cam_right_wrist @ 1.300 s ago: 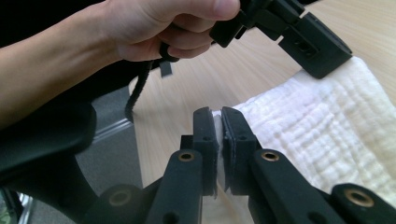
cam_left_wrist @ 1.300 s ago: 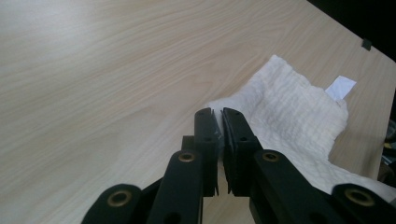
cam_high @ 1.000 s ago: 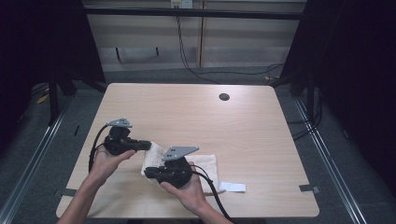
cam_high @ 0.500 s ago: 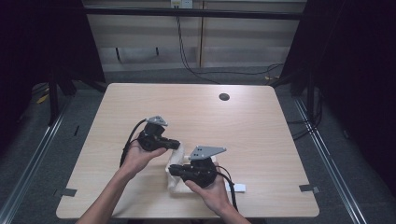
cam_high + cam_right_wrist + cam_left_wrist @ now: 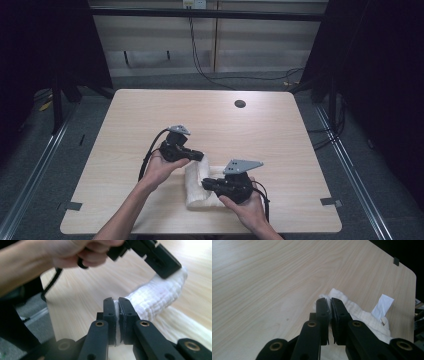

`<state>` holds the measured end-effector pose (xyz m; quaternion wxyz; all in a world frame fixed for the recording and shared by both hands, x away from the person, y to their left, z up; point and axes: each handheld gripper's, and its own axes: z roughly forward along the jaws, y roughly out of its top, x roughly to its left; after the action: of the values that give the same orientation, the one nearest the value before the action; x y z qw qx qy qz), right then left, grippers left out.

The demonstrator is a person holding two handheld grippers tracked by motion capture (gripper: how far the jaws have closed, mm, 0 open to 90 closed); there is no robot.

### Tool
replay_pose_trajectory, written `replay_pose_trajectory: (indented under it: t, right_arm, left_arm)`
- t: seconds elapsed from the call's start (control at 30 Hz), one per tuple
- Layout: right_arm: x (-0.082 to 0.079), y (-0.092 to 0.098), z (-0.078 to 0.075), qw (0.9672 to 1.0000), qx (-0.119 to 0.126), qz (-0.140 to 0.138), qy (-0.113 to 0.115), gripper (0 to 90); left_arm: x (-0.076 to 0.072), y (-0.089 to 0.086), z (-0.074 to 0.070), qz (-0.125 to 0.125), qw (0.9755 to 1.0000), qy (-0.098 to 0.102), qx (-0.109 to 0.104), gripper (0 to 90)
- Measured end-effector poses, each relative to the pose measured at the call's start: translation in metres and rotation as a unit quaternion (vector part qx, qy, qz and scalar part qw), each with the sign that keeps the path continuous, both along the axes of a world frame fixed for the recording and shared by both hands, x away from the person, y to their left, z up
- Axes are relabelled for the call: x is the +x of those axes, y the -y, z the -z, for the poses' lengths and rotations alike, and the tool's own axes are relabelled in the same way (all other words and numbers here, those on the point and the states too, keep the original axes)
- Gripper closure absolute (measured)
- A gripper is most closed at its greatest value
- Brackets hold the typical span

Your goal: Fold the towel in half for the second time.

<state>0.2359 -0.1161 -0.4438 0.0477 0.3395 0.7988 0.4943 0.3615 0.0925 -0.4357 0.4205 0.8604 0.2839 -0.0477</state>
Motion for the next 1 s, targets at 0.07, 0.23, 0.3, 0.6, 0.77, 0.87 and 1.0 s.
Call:
replay_pose_trajectory:
  t: [0.07, 0.23, 0.3, 0.6, 0.77, 0.87, 1.0]
  right_arm:
    - [-0.002, 0.007, 0.003, 1.0, 0.0, 0.004, -0.005, 85.9]
    - [-0.009, 0.018, 0.013, 0.9998, -0.007, 0.021, 0.002, 85.5]
    - [-0.01, 0.02, 0.018, 0.9997, -0.014, 0.021, 0.0, 85.5]
    - [-0.012, 0.03, 0.025, 0.9992, -0.018, 0.035, -0.002, 85.0]
    - [-0.015, 0.035, 0.035, 0.9985, -0.038, 0.037, -0.012, 84.2]
    - [-0.016, 0.039, 0.038, 0.9982, -0.043, 0.039, -0.016, 81.2]
    - [-0.017, 0.041, 0.039, 0.9977, -0.053, 0.038, -0.014, 75.1]
  left_arm:
    - [0.0, 0.005, 0.0, -0.001, 1.0, -0.001, -0.001, 85.3]
    - [0.001, 0.024, 0.01, 0.005, 0.9996, -0.01, 0.027, 85.1]
    - [0.001, 0.03, 0.017, 0.008, 0.9996, -0.011, 0.026, 85.0]
    - [0.002, 0.05, 0.026, 0.019, 0.999, -0.022, 0.033, 84.2]
    - [0.002, 0.058, 0.037, 0.019, 0.9987, -0.037, 0.029, 83.3]
    - [0.003, 0.061, 0.039, 0.027, 0.9985, -0.04, 0.024, 78.0]
    - [0.005, 0.063, 0.038, 0.021, 0.9987, -0.046, 0.013, 76.5]
